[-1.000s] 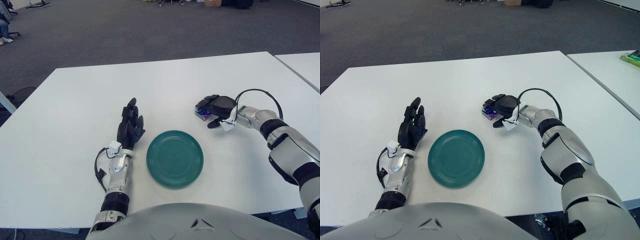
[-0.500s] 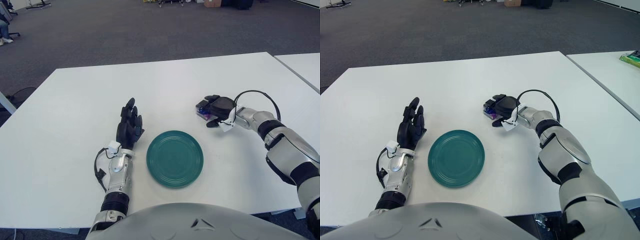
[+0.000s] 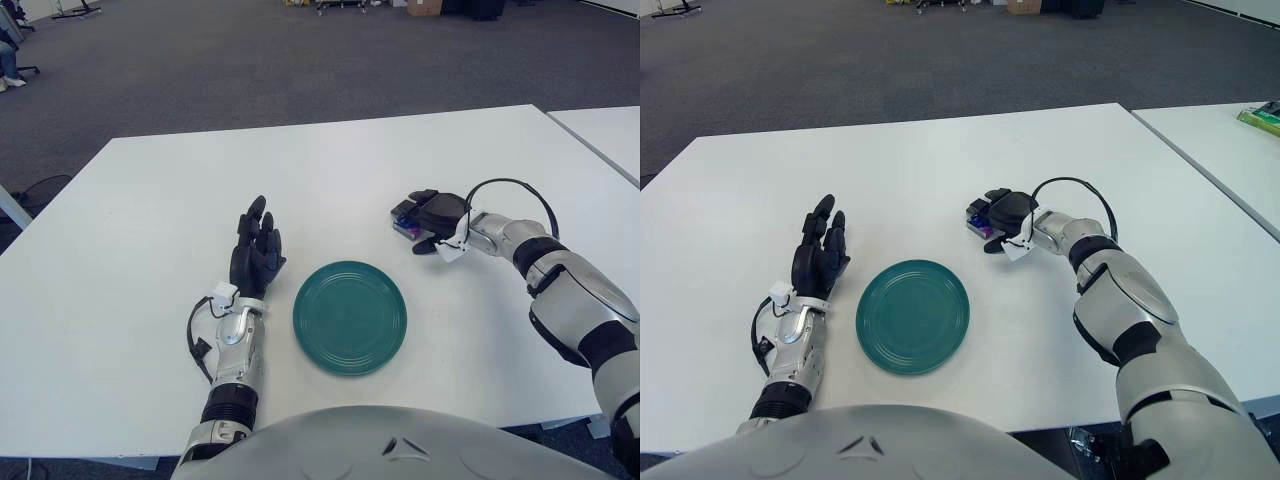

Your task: Put the gum into the plate.

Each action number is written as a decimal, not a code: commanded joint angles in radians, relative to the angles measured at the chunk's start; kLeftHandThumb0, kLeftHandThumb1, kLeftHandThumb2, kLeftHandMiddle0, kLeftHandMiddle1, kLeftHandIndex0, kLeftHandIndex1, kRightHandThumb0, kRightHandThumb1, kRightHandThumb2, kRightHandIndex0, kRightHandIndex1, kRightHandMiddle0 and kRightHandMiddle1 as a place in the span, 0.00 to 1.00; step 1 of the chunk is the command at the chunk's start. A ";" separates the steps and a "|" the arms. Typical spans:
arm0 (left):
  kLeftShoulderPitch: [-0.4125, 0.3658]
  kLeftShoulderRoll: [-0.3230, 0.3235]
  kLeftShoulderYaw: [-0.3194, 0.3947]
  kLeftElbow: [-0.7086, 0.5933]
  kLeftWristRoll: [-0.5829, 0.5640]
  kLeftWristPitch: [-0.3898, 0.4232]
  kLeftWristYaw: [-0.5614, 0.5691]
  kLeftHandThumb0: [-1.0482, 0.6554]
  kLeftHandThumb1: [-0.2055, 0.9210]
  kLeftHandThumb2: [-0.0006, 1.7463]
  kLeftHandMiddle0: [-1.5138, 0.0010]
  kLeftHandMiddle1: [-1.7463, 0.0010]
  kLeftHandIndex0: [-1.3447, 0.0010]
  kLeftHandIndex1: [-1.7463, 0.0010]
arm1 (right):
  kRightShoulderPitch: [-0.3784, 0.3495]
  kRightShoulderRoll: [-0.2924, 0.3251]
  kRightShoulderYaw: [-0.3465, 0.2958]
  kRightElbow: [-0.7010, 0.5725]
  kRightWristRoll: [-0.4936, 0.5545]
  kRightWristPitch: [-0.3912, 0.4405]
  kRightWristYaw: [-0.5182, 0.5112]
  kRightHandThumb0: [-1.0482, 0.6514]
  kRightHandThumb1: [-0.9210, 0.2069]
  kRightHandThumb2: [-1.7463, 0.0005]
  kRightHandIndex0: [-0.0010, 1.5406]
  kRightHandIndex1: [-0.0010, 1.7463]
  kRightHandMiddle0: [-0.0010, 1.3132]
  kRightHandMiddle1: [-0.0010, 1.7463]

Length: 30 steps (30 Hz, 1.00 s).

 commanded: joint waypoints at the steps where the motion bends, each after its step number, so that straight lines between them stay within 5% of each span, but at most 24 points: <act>1: 0.092 -0.133 0.002 0.131 -0.045 0.002 0.007 0.18 1.00 0.32 0.85 0.99 1.00 0.69 | 0.086 0.019 0.057 0.040 -0.051 0.025 0.084 0.21 0.00 0.67 0.29 0.03 0.00 0.36; 5: 0.095 -0.126 -0.003 0.139 -0.034 -0.021 0.002 0.17 1.00 0.33 0.85 0.99 1.00 0.70 | 0.103 0.025 0.075 0.051 -0.065 0.054 0.053 0.20 0.00 0.65 0.32 0.04 0.00 0.38; 9: 0.102 -0.120 -0.009 0.137 -0.022 -0.029 0.004 0.17 1.00 0.33 0.85 0.99 1.00 0.72 | 0.122 0.032 0.094 0.063 -0.077 0.089 -0.002 0.20 0.00 0.65 0.38 0.09 0.01 0.51; 13: 0.106 -0.122 -0.008 0.124 -0.035 -0.008 0.002 0.18 1.00 0.32 0.85 1.00 1.00 0.72 | 0.136 0.036 0.104 0.065 -0.075 0.110 -0.066 0.21 0.00 0.68 0.34 0.52 0.05 0.82; 17: 0.108 -0.120 -0.009 0.120 -0.041 -0.005 -0.001 0.18 1.00 0.31 0.86 1.00 1.00 0.72 | 0.153 0.043 0.114 0.070 -0.076 0.128 -0.126 0.22 0.00 0.69 0.35 0.79 0.13 0.95; 23: 0.112 -0.106 -0.009 0.122 -0.022 -0.025 0.010 0.18 1.00 0.32 0.86 1.00 1.00 0.72 | 0.171 0.050 0.139 0.071 -0.086 0.137 -0.222 0.36 0.14 0.58 0.40 0.96 0.23 0.99; 30: 0.122 -0.089 -0.014 0.121 0.032 -0.052 0.050 0.18 1.00 0.33 0.87 1.00 1.00 0.72 | 0.180 0.064 0.177 0.071 -0.104 0.139 -0.341 0.38 0.26 0.48 0.50 1.00 0.29 1.00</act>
